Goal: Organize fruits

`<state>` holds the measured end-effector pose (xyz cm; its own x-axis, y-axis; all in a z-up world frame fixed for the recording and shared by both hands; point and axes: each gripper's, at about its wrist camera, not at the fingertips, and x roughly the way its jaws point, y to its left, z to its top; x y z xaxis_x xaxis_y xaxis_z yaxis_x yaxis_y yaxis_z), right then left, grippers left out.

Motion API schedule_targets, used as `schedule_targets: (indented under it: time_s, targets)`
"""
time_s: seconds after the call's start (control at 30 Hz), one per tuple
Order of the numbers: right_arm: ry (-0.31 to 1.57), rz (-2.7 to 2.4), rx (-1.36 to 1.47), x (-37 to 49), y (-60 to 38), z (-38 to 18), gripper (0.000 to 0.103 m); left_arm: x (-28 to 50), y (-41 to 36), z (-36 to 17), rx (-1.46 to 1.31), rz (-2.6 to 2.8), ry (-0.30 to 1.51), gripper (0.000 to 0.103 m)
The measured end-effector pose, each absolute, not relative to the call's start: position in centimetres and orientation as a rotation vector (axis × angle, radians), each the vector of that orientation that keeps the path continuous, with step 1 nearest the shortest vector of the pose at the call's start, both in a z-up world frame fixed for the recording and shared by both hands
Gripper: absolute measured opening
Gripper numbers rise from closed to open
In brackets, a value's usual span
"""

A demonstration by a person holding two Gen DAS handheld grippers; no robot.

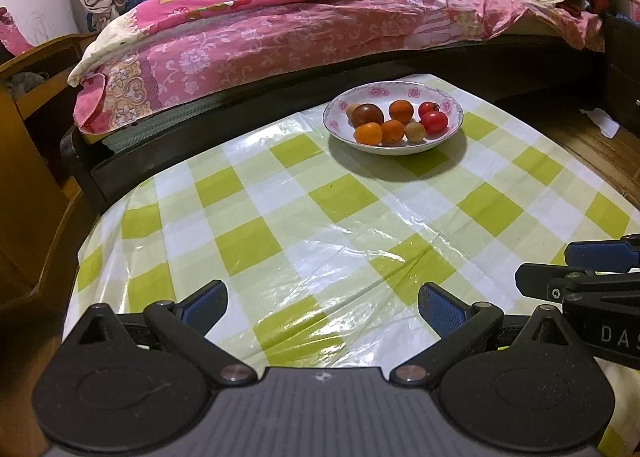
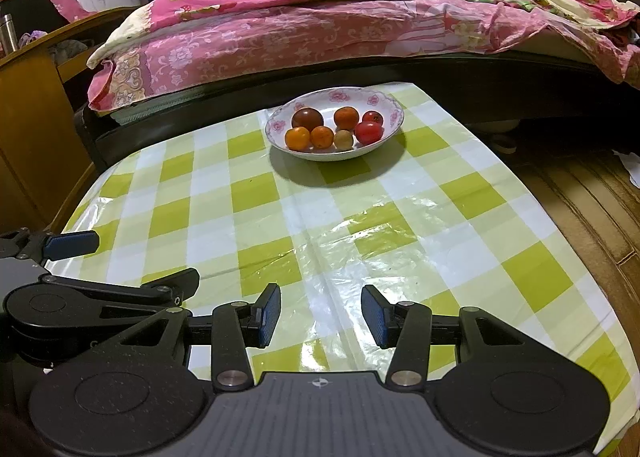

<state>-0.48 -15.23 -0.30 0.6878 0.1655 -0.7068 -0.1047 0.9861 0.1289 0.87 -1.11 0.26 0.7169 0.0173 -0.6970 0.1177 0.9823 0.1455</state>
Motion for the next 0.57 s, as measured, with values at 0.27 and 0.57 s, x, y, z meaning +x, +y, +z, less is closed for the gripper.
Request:
schedule_targets:
  time_s: [0.27, 0.57]
  targets:
    - [0.808, 0.150, 0.078, -0.66, -15.10, -0.41, 0.043, 0.64, -1.14, 0.19, 0.193, -0.049, 0.782, 0.103]
    - [0.812, 0.151, 0.082, -1.02, -14.99, -0.38, 0.043, 0.04, -1.06, 0.31, 0.198, -0.044, 0.776, 0.103]
